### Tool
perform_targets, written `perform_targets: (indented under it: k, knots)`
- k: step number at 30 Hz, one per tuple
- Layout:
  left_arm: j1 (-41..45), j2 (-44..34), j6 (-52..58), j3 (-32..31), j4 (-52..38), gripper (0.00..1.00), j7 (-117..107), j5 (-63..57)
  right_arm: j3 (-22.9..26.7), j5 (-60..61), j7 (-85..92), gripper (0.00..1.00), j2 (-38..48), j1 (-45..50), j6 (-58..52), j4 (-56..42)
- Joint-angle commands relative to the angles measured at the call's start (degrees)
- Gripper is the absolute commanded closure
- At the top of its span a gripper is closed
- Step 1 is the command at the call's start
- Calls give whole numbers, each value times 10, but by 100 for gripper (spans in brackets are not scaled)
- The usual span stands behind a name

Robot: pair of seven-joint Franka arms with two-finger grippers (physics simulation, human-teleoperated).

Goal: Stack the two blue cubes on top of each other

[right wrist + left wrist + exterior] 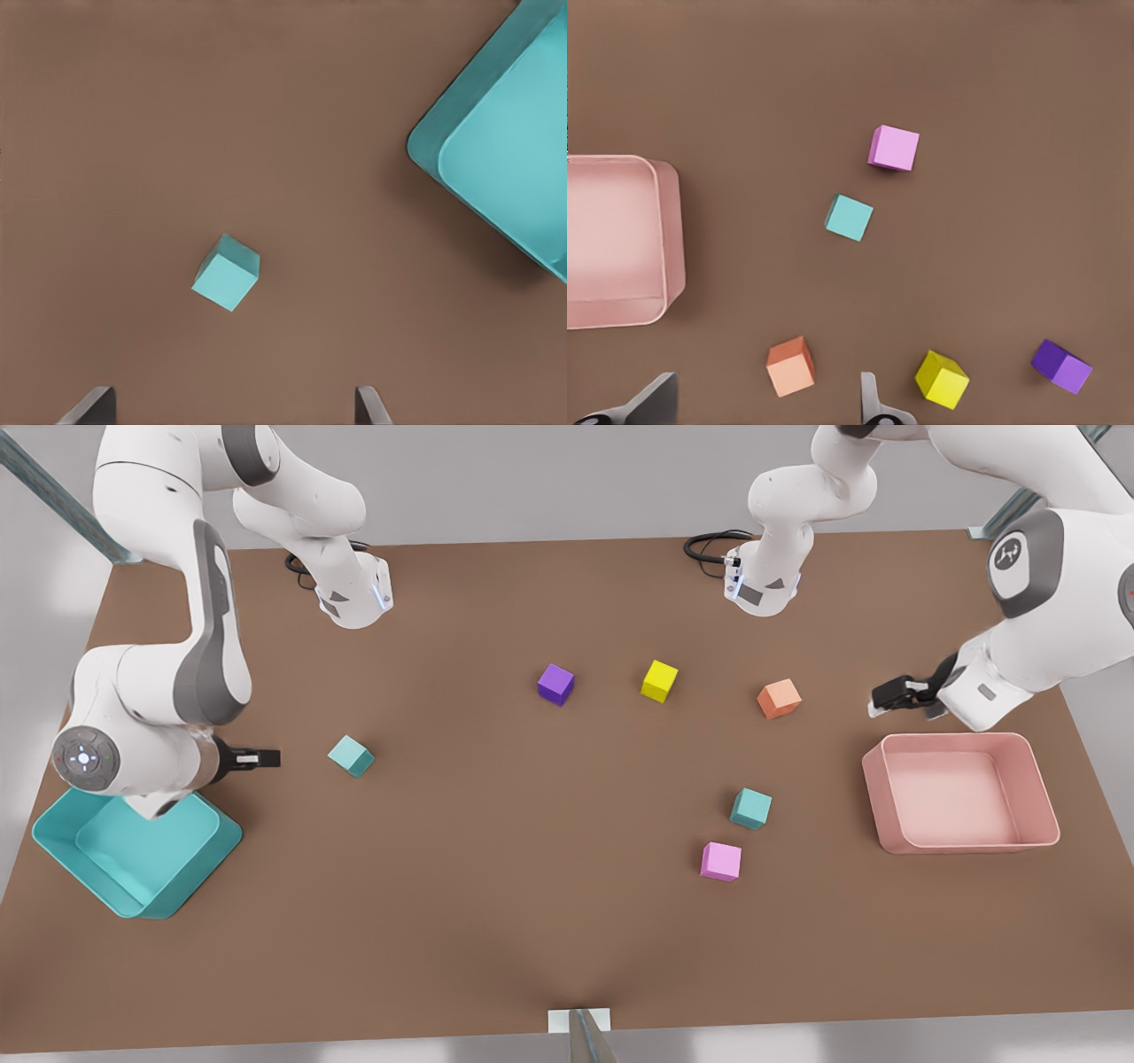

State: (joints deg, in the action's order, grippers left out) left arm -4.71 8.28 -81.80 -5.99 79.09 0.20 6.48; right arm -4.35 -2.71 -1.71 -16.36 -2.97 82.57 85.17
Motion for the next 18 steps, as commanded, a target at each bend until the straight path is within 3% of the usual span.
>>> perform_targets:
  k: [1, 3, 5, 7, 12, 15, 18]
  knots:
    - [1, 0, -75, -1, -1, 0, 6, 5, 0, -1, -24, 0, 1, 1, 75, 3]
    - [6, 1, -80, -1, -1, 0, 5, 5, -2, 7, -61, 0, 5, 1, 84, 39]
    - [-6, 7, -63, 2, 8, 0, -3, 4, -10, 17, -69, 0, 52, -2, 152, 155]
    - [-41, 9, -43, 2, 10, 0, 1, -1, -24, 27, -78, 0, 51, -3, 156, 177]
    - [-31, -5, 33, -31, 12, 0, -6, -22, -31, 69, -187, 0, 45, -18, 211, 236]
    - [-37, 28, -11, -31, 12, 0, -4, -27, -23, 107, -214, 0, 50, -36, 210, 266]
    - [-40, 41, -15, -31, 12, 0, -3, -48, -58, 101, -209, 0, 46, -25, 229, 279]
